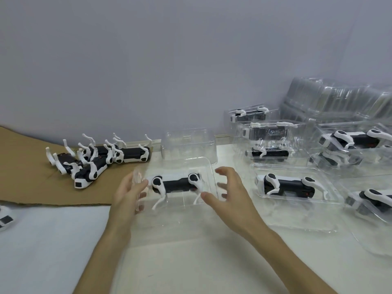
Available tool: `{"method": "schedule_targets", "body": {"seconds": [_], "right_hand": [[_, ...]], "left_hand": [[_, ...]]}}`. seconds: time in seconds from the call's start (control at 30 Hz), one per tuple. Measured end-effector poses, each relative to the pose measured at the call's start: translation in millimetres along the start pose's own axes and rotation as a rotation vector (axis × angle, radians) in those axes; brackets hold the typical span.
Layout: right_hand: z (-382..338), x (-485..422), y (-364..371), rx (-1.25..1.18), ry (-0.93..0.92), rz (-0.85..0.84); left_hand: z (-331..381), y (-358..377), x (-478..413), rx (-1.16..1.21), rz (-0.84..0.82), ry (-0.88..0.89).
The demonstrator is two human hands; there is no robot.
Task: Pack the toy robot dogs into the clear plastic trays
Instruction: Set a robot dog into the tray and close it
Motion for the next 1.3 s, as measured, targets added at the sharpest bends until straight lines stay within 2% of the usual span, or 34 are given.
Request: {"method": "schedule_targets", "body": {"seconds": [0.07, 0.17, 0.27, 0.37, 0.63, 0.87, 0.97, 1.13, 1.3], "right_hand": [[-13.2, 5.8, 0.7, 0.161, -0.132, 0.019], [-35.4, 16.0, 10.8, 0.279, -0.310, -0.050], [-43.7, 24.3, 23.2, 0.431, -0.410, -0.090], [-42.6, 24.8, 27.3, 0.564, -0.432, -0.097], [-43.6, 26.9, 28.5, 0.553, -0.471, -0.216], [-43.5, 27.3, 27.2, 0.564, -0.472, -0.273], [-49.4, 30.4, 29.4, 0.592, -0.538, -0.276], [-65.7, 37.8, 29.9, 0.588, -0.703, -0.233], [-88.4, 28.0, 4.9, 0.515, -0.799, -0.094]], "left_hand": [[-9.4, -0.8, -0.2, -0.053, 0.002, -0.067], [-2.9, 7.3, 5.0, -0.037, -0.038, -0.044], [1.9, 16.8, 10.9, -0.085, -0.095, -0.020], [4.0, 16.9, 12.2, -0.124, -0.102, -0.020], [3.5, 13.8, 11.1, -0.232, -0.122, 0.042], [2.6, 3.7, 3.8, -0.226, -0.097, 0.085], [-2.7, 0.7, 3.4, -0.168, -0.007, 0.111], [-12.2, -17.6, -3.1, 0.031, 0.180, 0.052], [-15.3, -24.0, -1.8, 0.122, 0.257, 0.040]]}}
Point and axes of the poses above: each hand's wrist, its own x-axis away from the middle knuckle, its own y-axis out of the palm, z = x × y, the point moved 8 cm from there along -x, towards the middle knuckle, and after that the axes turned 1 degree about y, right-handed, at the moved point
